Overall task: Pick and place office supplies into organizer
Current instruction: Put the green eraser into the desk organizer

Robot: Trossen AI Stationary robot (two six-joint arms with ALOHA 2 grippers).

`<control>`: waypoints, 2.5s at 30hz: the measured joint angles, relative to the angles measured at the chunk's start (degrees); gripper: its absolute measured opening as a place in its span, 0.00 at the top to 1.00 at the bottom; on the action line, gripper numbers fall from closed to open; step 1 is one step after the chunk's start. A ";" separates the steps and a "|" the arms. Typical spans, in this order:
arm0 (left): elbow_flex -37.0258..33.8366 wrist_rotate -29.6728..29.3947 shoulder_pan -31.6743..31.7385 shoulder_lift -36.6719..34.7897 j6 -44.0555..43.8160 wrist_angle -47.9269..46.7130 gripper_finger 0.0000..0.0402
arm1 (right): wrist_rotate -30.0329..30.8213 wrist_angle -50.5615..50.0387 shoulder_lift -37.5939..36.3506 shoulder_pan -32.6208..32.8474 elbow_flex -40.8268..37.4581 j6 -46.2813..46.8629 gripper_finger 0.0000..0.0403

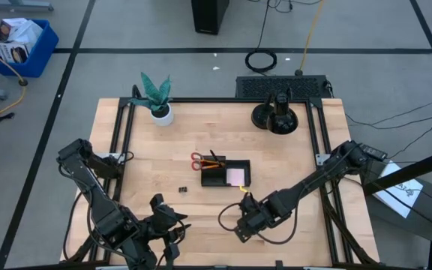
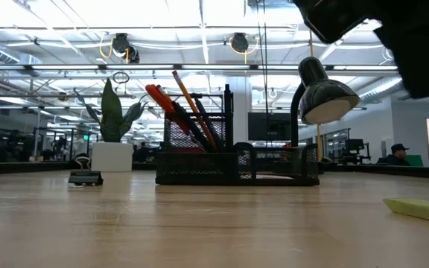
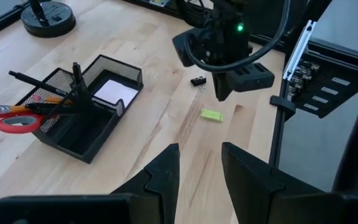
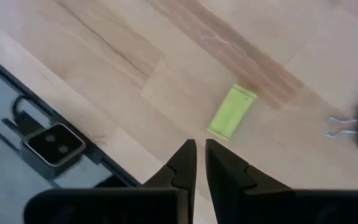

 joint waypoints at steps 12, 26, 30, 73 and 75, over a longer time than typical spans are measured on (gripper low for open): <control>-0.01 0.00 -0.01 0.00 0.10 -0.09 0.69 | -0.25 7.68 -0.03 1.04 -7.10 3.65 0.93; -0.01 0.01 -0.02 0.00 0.63 -0.09 0.69 | -1.84 9.47 -0.03 0.99 -7.18 0.16 0.87; -0.01 0.00 -0.02 0.00 0.63 -0.08 0.69 | -1.78 9.47 -0.03 0.99 -7.18 -0.01 0.78; -0.03 -0.35 -0.02 0.02 3.13 0.02 0.69 | -6.17 27.45 -0.18 -2.02 -20.12 11.67 0.55; -0.03 -0.37 -0.01 0.02 3.13 0.02 0.69 | -6.15 27.25 -0.16 -2.10 -20.12 12.53 0.55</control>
